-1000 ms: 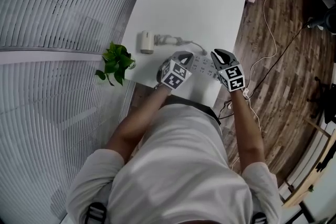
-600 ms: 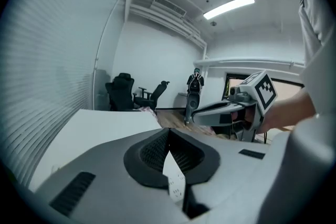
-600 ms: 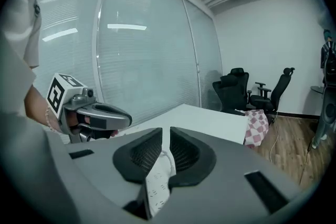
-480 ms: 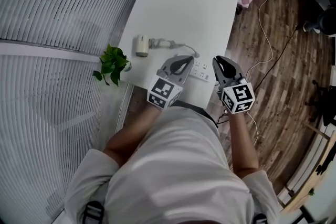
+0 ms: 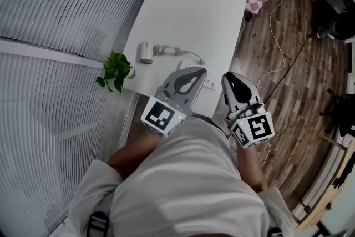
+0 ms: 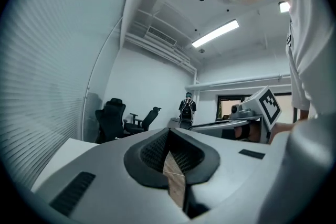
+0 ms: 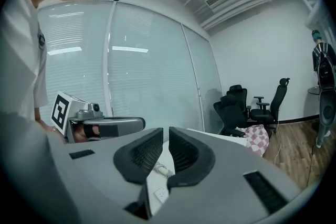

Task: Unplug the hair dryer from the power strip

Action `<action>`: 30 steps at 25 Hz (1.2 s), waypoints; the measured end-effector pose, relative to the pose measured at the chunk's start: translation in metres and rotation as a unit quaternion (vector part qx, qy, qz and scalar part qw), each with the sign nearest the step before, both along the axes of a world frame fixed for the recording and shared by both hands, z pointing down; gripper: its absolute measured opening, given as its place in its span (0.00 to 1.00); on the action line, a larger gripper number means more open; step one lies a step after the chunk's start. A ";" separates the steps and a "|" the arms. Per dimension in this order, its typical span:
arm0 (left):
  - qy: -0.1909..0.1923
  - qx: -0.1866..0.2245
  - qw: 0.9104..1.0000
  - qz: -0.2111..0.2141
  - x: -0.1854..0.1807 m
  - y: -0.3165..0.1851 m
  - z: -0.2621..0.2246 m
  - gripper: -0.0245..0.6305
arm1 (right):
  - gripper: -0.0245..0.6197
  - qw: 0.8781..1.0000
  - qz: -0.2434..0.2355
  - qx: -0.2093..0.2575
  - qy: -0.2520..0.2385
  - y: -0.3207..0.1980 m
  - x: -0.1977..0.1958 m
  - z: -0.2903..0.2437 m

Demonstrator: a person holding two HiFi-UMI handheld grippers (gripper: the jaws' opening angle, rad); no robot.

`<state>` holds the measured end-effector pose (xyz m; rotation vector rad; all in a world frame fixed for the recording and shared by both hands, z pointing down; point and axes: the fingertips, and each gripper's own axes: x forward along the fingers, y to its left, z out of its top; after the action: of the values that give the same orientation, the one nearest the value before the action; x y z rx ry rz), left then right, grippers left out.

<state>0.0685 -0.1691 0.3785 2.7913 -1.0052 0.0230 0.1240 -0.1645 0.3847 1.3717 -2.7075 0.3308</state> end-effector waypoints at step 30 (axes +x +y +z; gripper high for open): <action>0.037 0.037 0.999 0.013 0.011 0.020 -0.059 0.08 | 0.09 0.997 0.010 0.064 0.040 0.015 -0.009 -0.054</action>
<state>0.0795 -0.1489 0.3197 2.8486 -0.9716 -0.1147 0.1150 -0.1491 0.3312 1.4116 -2.6928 0.1010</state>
